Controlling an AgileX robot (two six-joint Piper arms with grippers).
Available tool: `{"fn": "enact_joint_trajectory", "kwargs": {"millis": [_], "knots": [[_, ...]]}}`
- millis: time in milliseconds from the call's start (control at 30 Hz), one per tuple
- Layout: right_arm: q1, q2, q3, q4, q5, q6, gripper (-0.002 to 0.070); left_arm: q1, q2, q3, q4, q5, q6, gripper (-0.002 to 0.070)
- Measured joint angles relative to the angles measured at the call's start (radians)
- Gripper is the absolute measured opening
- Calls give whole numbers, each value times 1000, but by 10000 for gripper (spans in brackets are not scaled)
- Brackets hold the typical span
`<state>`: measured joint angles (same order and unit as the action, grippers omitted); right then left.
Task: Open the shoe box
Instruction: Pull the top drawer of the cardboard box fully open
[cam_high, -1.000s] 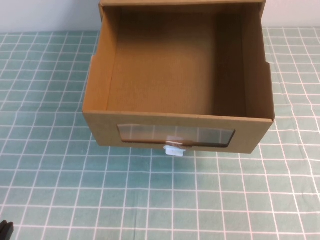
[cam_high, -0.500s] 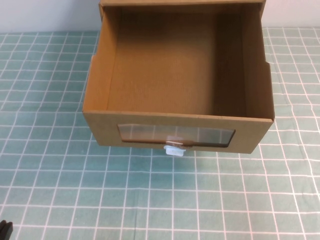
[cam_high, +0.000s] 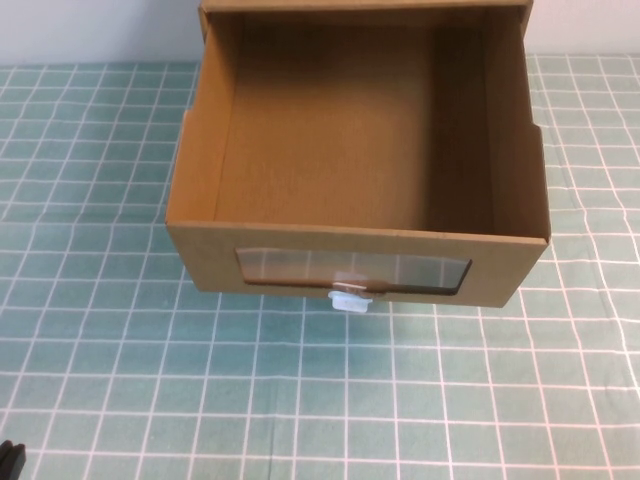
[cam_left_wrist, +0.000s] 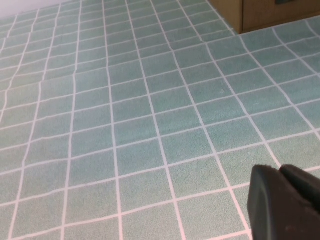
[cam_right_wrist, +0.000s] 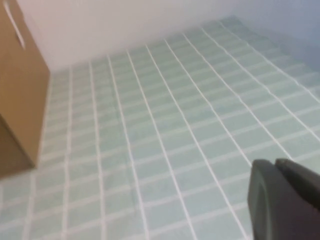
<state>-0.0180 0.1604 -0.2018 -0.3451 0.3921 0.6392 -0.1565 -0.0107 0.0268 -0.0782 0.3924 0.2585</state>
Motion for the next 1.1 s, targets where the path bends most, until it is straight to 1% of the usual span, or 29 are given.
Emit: {"fn": "enact_joint_trajectory", "kwargs": {"millis": [133, 367, 467, 700, 900, 1100], "knots": [[0, -17, 93, -51, -4, 0, -14, 0, 0, 0, 0, 0, 0, -5], [0, -100, 224, -65, -27, 0, -13, 0, 0, 0, 0, 0, 0, -5], [0, -148, 226, -63, -22, -18, -14, 0, 0, 0, 0, 0, 0, -5], [0, -168, 226, -53, -12, -190, -14, 0, 0, 0, 0, 0, 0, -6], [3, -168, 226, -25, -9, -213, -13, 0, 0, 0, 0, 0, 0, -5], [100, -168, 226, -18, -3, -251, -13, 0, 0, 0, 0, 0, 0, -5]]}}
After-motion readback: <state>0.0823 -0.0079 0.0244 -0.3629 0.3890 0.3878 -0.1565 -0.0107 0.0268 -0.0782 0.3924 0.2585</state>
